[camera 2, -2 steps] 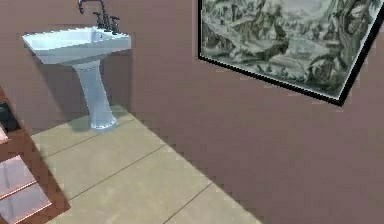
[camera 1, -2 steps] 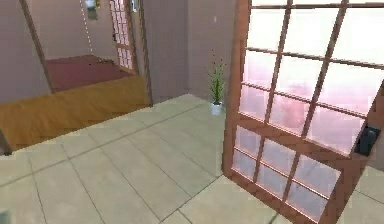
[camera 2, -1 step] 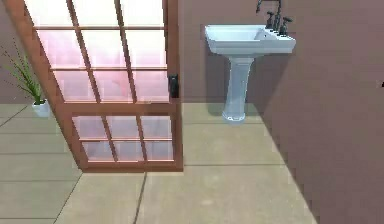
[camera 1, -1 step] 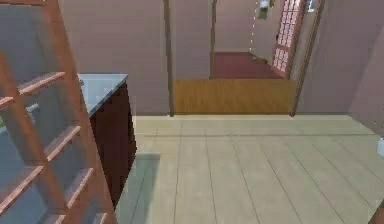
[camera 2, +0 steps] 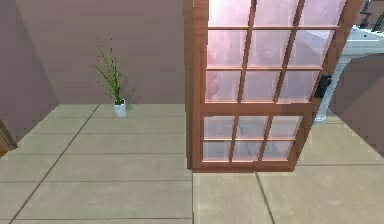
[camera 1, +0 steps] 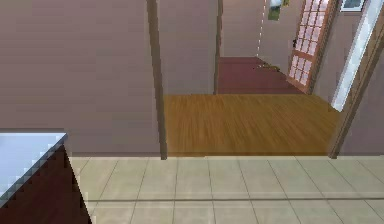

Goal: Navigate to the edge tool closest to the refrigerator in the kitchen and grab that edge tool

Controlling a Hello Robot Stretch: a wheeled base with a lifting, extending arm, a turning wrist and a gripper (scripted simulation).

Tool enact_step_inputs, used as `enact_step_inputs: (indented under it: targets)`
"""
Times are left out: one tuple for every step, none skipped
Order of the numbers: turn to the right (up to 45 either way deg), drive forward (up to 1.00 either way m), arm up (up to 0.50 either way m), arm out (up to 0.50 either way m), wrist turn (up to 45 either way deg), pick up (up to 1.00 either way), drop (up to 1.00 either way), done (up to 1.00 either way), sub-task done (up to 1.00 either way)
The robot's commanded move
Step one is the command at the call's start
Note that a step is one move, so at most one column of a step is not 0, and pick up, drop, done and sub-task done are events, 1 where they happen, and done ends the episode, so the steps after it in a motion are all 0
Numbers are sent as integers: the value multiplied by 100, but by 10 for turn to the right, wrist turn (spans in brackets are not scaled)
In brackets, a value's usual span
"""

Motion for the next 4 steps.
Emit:
enact_step_inputs:
  targets:
    - [0, 15, 0, 0, 0, 0, 0, 0, 0]
    - [-60, 0, 0, 0, 0, 0, 0, 0, 0]
    - [-30, 0, 0, 0, 0, 0, 0, 0, 0]
    - [0, 95, 0, 0, 0, 0, 0, 0, 0]
